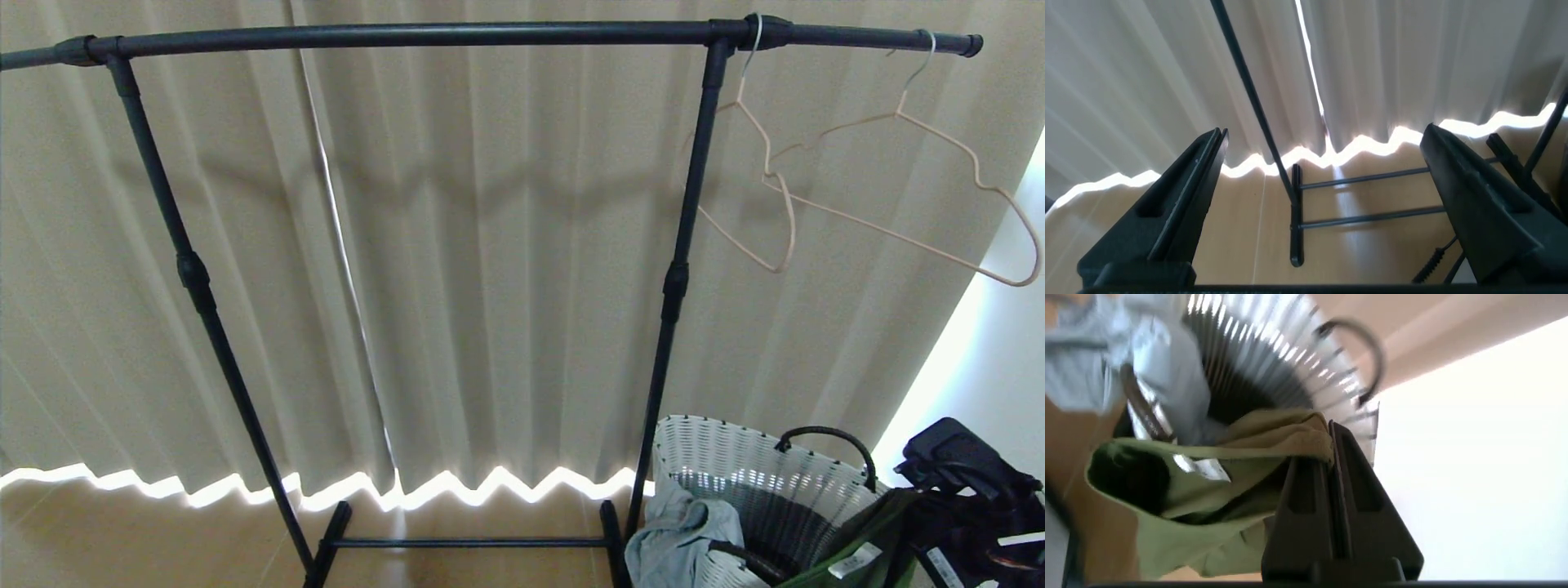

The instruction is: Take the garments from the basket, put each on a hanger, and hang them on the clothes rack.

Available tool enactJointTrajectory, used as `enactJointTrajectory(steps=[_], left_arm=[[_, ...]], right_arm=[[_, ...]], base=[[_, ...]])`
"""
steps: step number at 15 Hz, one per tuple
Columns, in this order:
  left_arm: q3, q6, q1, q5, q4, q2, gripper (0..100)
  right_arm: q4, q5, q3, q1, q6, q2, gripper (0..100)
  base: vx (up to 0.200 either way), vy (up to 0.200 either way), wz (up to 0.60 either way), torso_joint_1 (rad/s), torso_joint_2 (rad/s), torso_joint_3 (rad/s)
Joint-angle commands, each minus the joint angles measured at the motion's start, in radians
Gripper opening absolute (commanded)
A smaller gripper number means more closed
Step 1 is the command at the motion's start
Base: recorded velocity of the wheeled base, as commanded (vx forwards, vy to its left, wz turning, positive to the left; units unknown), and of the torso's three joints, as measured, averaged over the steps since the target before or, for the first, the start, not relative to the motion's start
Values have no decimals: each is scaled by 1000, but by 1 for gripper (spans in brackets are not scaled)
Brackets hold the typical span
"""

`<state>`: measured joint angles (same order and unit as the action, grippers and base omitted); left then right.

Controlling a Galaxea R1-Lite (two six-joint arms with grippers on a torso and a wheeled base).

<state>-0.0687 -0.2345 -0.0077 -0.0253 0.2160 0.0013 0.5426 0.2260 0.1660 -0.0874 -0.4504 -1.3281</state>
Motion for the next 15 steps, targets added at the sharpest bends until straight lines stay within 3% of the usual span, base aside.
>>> enactJointTrajectory(steps=[1,9,15], left_arm=[[0,0,0,-1,0,0,100],[1,-2,0,-1,0,2,100],[1,-13,0,1,0,0,100]], right_arm=[[-1,-2,12,2,4,115,0],[-61,-4,12,2,10,199,0],[-79,-11,53,-6,10,175,0]], base=[[-200,0,0,-2,7,-7],[-200,0,0,-1,3,2],[0,0,0,0,0,0]])
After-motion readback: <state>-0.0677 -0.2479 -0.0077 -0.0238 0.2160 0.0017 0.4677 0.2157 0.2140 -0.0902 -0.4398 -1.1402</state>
